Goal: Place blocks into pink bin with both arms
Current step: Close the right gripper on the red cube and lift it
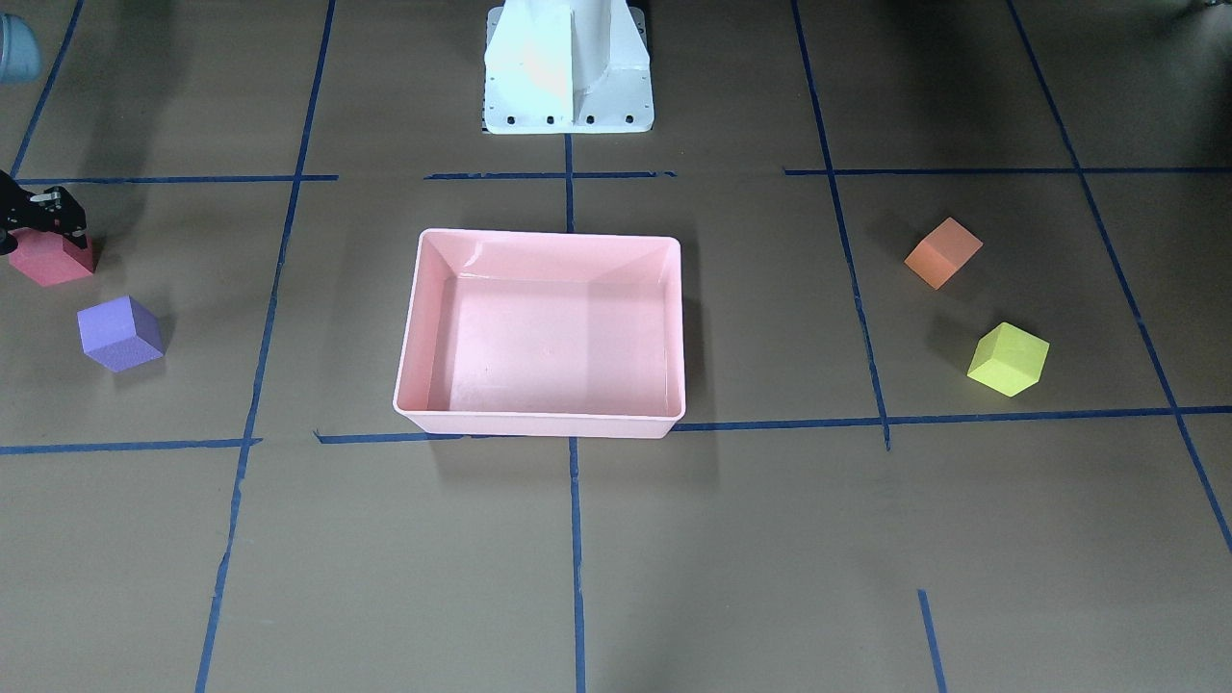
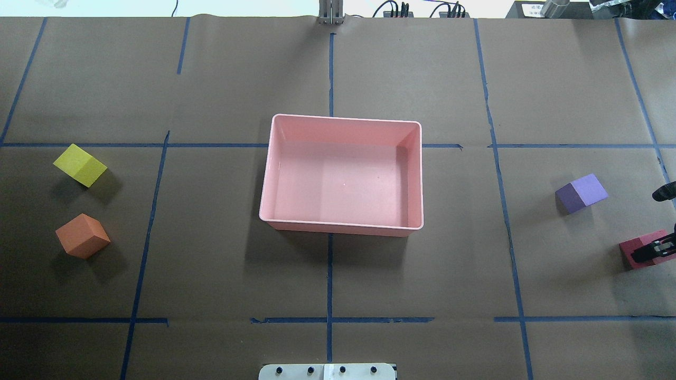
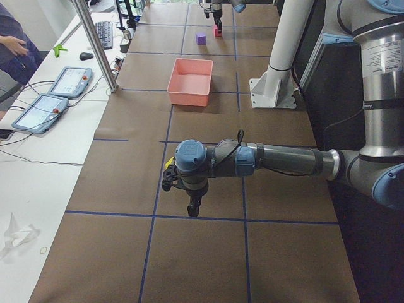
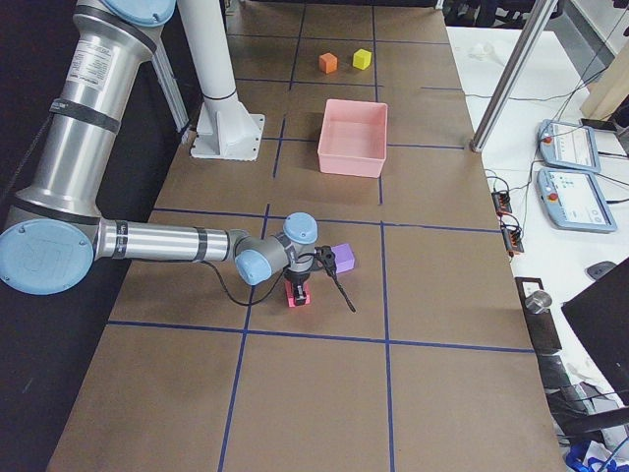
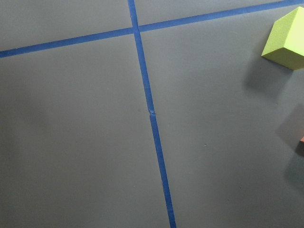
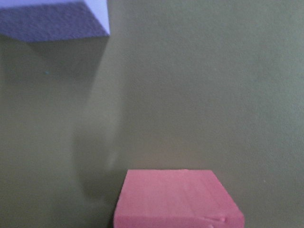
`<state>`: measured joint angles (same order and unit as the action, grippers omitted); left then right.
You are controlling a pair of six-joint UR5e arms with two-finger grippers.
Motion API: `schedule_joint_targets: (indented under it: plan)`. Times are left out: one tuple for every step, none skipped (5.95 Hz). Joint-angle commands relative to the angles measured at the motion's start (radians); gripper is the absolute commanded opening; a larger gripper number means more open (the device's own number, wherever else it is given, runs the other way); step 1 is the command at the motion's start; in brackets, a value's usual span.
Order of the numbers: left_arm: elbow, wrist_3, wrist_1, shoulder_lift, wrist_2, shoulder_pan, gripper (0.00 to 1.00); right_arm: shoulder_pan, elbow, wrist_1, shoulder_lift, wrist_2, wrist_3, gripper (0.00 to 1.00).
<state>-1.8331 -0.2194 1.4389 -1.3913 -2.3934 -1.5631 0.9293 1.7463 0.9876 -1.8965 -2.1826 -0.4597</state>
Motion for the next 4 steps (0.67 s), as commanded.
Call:
schedule_joint_targets:
  plan:
    - [-0.003,0.000,0.000,0.000,-0.001,0.000,1.00,0.023,0.118,0.055,0.022,-0.032,-0.013,0.65]
    - [-0.005,0.000,0.000,0.000,-0.001,0.000,1.00,0.051,0.209,0.235,0.133,-0.054,-0.071,0.64]
    - [-0.005,0.000,0.000,0.000,-0.001,0.000,1.00,0.051,0.244,0.405,0.316,-0.055,-0.217,0.64]
    - [-0.008,0.000,0.003,0.000,-0.001,0.002,1.00,0.034,0.245,0.588,0.532,-0.055,-0.347,0.65]
